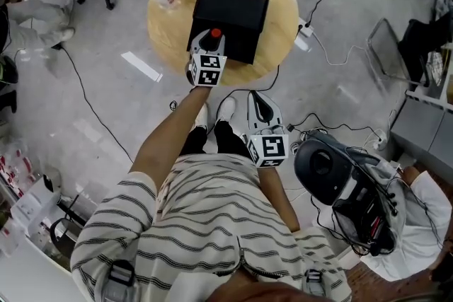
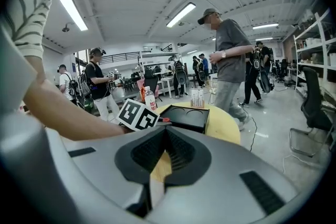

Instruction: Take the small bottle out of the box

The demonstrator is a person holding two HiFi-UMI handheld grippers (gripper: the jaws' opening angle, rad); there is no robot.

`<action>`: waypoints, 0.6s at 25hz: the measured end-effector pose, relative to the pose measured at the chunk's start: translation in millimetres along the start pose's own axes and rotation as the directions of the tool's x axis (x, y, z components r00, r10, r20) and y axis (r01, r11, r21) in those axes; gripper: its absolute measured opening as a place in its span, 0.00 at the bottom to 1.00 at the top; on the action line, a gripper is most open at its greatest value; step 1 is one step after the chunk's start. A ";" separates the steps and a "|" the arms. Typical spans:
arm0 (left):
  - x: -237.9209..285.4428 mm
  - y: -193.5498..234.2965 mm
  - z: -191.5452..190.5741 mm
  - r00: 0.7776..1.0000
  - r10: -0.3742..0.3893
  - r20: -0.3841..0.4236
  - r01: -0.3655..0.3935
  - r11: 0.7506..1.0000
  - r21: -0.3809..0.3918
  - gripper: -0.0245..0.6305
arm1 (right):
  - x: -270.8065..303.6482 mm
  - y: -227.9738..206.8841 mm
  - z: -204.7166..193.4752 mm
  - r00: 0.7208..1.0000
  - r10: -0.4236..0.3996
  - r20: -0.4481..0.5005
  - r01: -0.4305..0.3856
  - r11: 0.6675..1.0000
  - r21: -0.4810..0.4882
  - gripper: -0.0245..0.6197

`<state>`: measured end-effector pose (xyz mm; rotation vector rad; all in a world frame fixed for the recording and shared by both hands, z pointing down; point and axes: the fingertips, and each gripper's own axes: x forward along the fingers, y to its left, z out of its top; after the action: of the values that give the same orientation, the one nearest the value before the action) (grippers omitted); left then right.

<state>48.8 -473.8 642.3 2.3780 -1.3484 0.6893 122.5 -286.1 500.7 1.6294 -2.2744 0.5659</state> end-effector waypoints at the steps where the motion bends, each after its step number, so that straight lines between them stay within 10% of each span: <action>1: -3.7 0.0 0.4 1.000 0.000 0.005 0.000 1.000 0.002 0.28 | -2.6 2.7 -0.9 1.000 -0.001 0.000 0.001 1.000 0.000 0.05; 15: -44.9 6.2 -11.8 0.999 0.002 0.032 -0.003 1.000 0.018 0.26 | -14.3 31.1 -8.4 0.999 0.008 0.032 -0.008 1.000 0.001 0.05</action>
<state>20.9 -439.3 627.4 2.4116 -1.3641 0.6688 97.6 -261.3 497.1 1.6416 -2.3050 0.5474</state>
